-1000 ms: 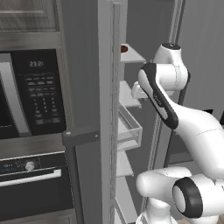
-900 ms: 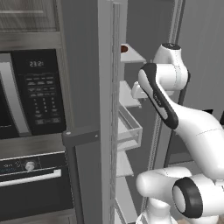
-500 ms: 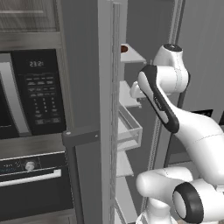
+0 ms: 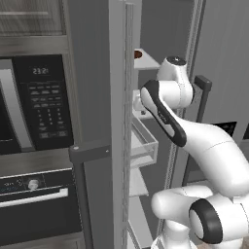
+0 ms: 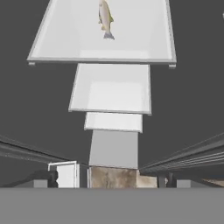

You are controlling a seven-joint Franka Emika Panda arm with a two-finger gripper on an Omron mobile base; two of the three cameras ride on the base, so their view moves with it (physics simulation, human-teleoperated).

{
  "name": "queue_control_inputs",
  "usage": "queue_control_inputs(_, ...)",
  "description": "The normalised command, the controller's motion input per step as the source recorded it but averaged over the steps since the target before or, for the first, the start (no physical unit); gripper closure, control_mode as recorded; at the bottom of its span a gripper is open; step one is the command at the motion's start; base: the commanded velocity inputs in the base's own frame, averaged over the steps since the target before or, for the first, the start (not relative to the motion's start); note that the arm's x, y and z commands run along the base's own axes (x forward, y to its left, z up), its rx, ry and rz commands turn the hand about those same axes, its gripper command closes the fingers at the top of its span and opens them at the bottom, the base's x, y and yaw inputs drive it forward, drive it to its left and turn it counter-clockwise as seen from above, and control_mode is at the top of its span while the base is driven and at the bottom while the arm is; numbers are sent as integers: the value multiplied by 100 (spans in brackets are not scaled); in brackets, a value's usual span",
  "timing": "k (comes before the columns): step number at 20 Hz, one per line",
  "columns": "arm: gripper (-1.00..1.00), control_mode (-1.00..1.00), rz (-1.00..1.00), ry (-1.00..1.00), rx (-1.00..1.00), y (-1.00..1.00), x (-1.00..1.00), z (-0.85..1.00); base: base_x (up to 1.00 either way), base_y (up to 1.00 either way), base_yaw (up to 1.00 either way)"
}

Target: Take the fish out of the fridge, briefly rinse it in the sink, and place it on the tray next to the sink.

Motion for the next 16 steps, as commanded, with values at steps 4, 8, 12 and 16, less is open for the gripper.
queue_control_inputs(4,-100,-100,-1,1,0,0,58,-29,0,0,0)
queue_control_inputs(8,-100,-100,0,0,0,0,62,-25,0,0,0)
queue_control_inputs(12,-100,-100,0,0,0,6,52,-27,0,0,0)
queue_control_inputs(16,-100,-100,3,-5,5,3,52,-35,0,0,0)
